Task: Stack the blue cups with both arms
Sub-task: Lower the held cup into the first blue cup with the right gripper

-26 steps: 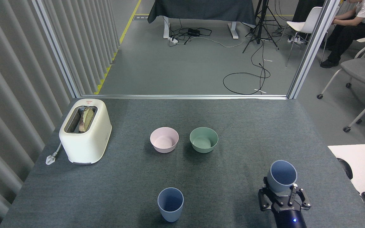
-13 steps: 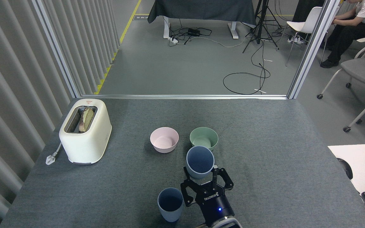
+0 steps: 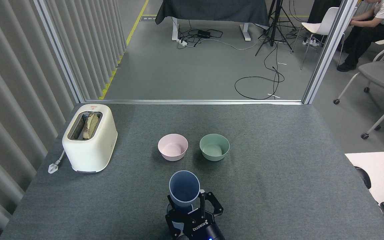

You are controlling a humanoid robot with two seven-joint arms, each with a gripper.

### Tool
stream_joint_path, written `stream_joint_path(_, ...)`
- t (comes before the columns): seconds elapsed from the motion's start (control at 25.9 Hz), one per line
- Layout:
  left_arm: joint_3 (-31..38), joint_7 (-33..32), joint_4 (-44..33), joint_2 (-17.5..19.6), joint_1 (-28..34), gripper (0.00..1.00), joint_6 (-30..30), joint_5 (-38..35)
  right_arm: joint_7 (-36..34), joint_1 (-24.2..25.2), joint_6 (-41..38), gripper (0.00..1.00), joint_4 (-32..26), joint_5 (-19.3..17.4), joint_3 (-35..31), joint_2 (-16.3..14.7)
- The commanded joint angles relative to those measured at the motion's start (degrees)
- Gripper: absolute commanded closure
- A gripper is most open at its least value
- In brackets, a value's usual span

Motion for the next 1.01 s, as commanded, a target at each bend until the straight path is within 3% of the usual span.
stream_joint_path(0.0, 0.1, 0.1, 0.1, 0.0, 0.0, 0.00, 0.0, 0.0, 0.3, 0.2, 0.0, 0.29, 0.6, 0.0, 0.8, 0.0)
stream_joint_path(0.85, 0.2, 0.0, 0.1, 0.0, -0.1, 0.00, 0.0, 0.0, 0.2, 1.0, 0.4, 0.28, 5.5, -0.3, 0.3, 0.6)
stream_joint_path(0.97, 0.2, 0.0, 0.1, 0.0, -0.1, 0.00, 0.0, 0.0, 0.2, 0.9, 0.4, 0.24, 5.9, -0.5, 0.2, 0.6)
